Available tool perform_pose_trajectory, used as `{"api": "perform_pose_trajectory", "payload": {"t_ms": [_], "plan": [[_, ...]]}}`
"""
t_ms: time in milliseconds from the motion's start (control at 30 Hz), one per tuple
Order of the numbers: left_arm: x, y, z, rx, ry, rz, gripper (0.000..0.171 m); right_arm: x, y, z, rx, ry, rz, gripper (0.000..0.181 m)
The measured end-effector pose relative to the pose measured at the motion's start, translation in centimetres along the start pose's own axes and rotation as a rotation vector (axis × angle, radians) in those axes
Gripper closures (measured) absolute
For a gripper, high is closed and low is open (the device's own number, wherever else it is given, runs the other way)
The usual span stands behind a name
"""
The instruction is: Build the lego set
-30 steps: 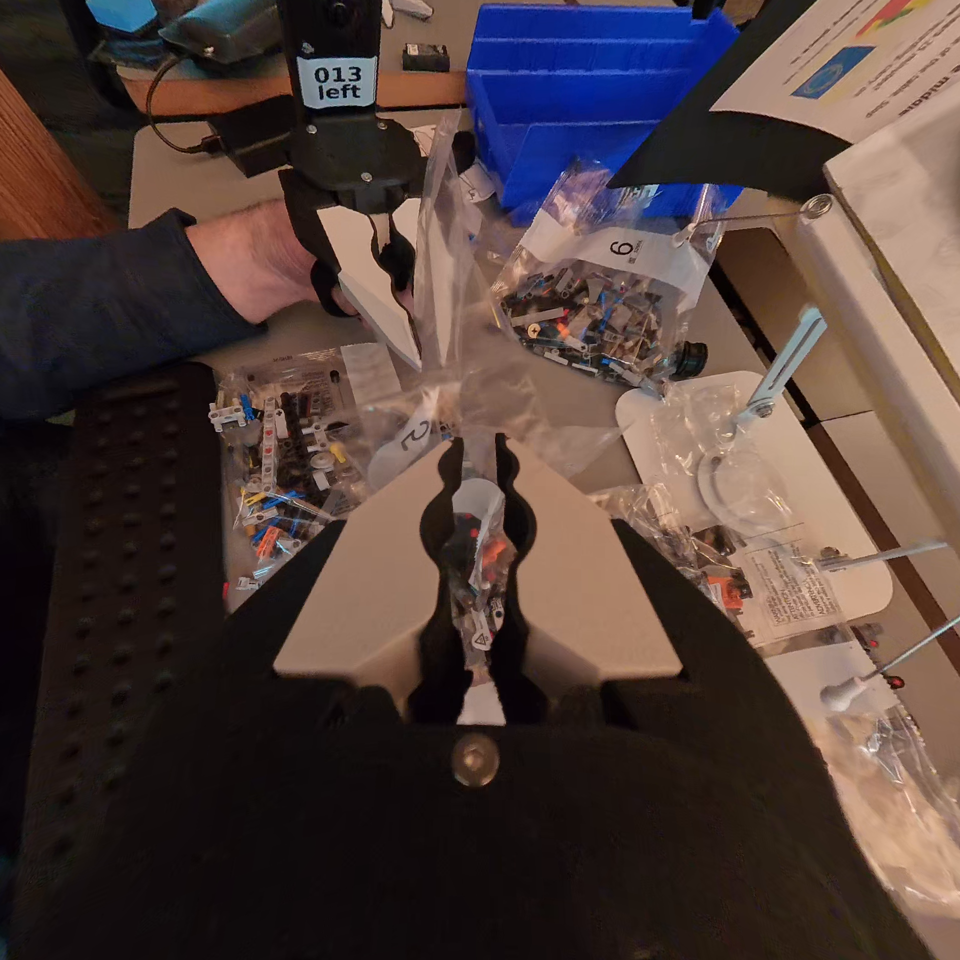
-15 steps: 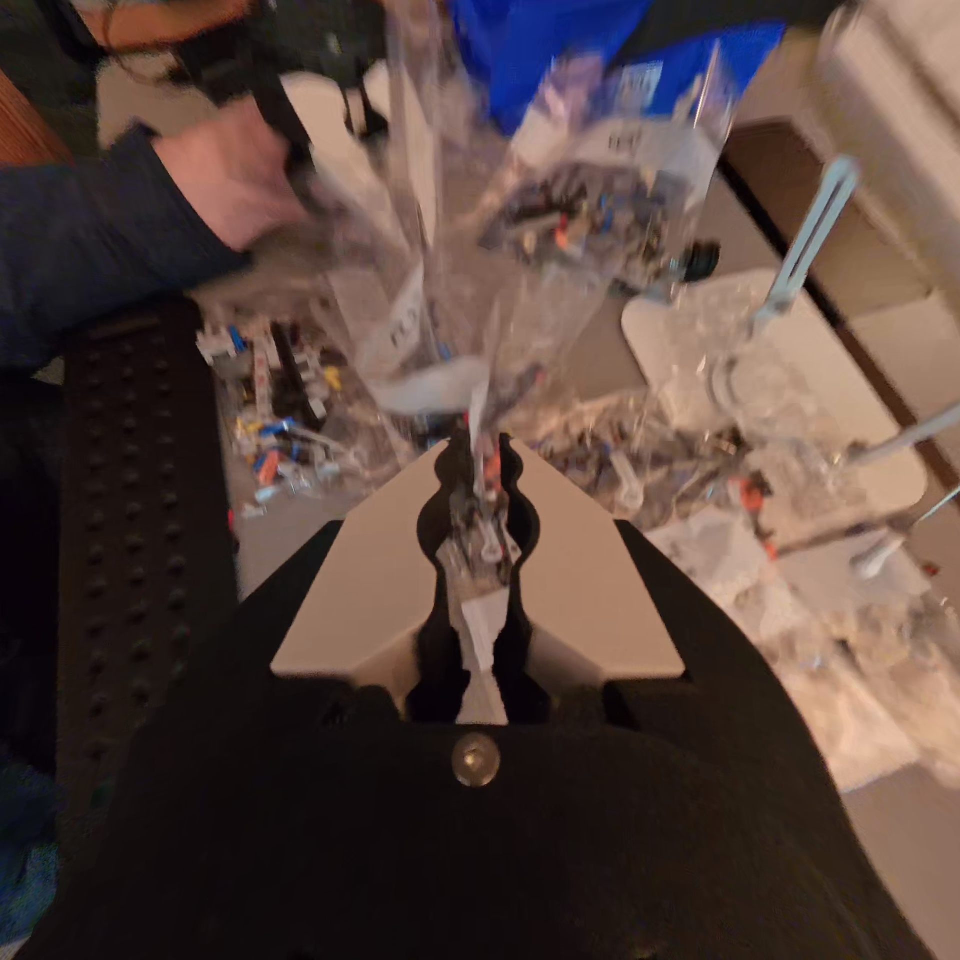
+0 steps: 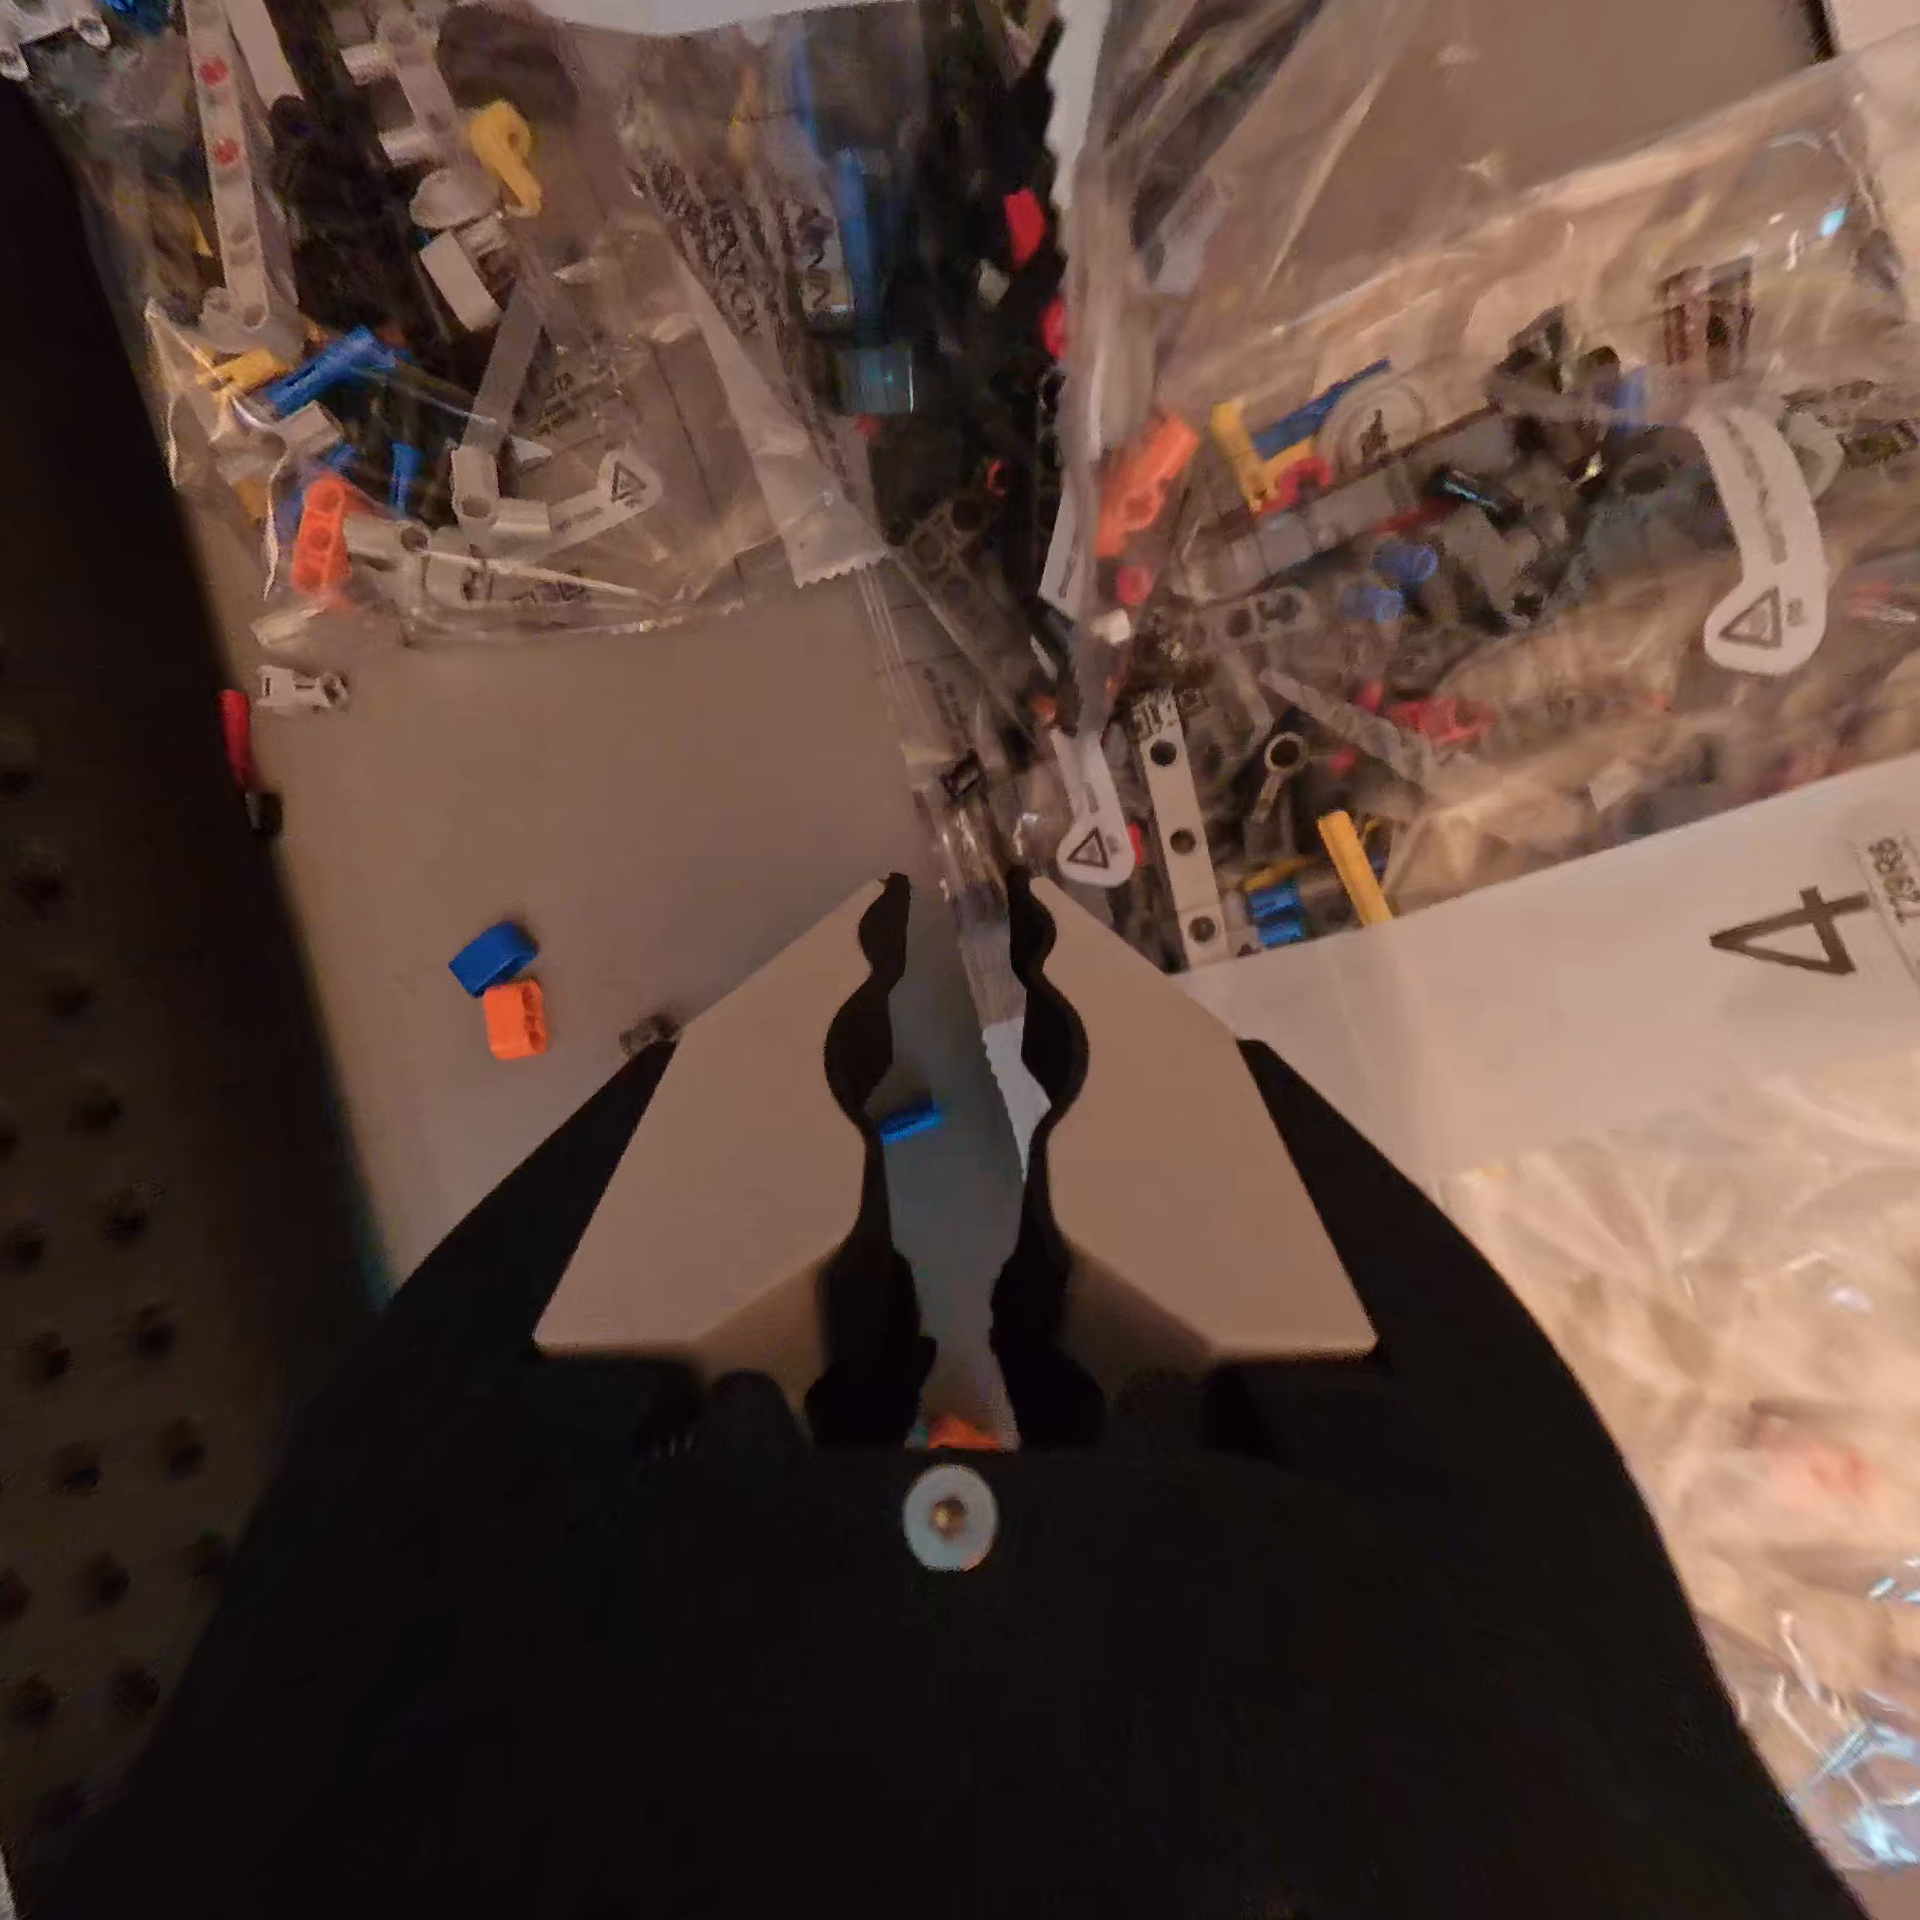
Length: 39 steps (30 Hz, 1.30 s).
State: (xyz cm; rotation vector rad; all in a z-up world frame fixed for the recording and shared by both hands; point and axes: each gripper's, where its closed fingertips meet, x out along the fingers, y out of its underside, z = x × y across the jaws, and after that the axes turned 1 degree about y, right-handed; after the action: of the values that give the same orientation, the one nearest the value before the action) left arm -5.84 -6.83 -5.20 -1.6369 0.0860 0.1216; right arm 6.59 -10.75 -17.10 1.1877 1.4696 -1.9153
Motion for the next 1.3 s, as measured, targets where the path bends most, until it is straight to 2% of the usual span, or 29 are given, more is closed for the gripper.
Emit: {"api": "perform_pose_trajectory", "payload": {"t_ms": [133,500,800,1000,1267,1300], "plan": [[0.1,0.0,-0.1,0.004,0.002,0.004,0.166,0.1,-1.4,-0.8,0.042,0.021,-0.061,0.164],[0.1,-0.1,-0.2,0.009,0.003,0.003,0.166,1.0,-2.1,-0.9,0.003,0.05,-0.049,0.172],[0.1,-0.1,-0.2,0.011,0.002,0.005,0.166,1.4,-2.3,-0.6,-0.121,0.119,-0.029,0.169],[0.1,-0.1,-0.2,0.011,0.002,0.007,0.166,1.5,-2.3,-0.9,-0.104,0.126,-0.034,0.181],[0.2,-0.1,-0.2,0.01,0.002,0.01,0.166,1.1,-2.9,-0.5,-0.104,0.11,-0.072,0.181],[0.2,0.0,-0.2,0.01,0.002,0.011,0.166,1.3,-2.9,-0.5,-0.103,0.109,-0.068,0.177]]}}
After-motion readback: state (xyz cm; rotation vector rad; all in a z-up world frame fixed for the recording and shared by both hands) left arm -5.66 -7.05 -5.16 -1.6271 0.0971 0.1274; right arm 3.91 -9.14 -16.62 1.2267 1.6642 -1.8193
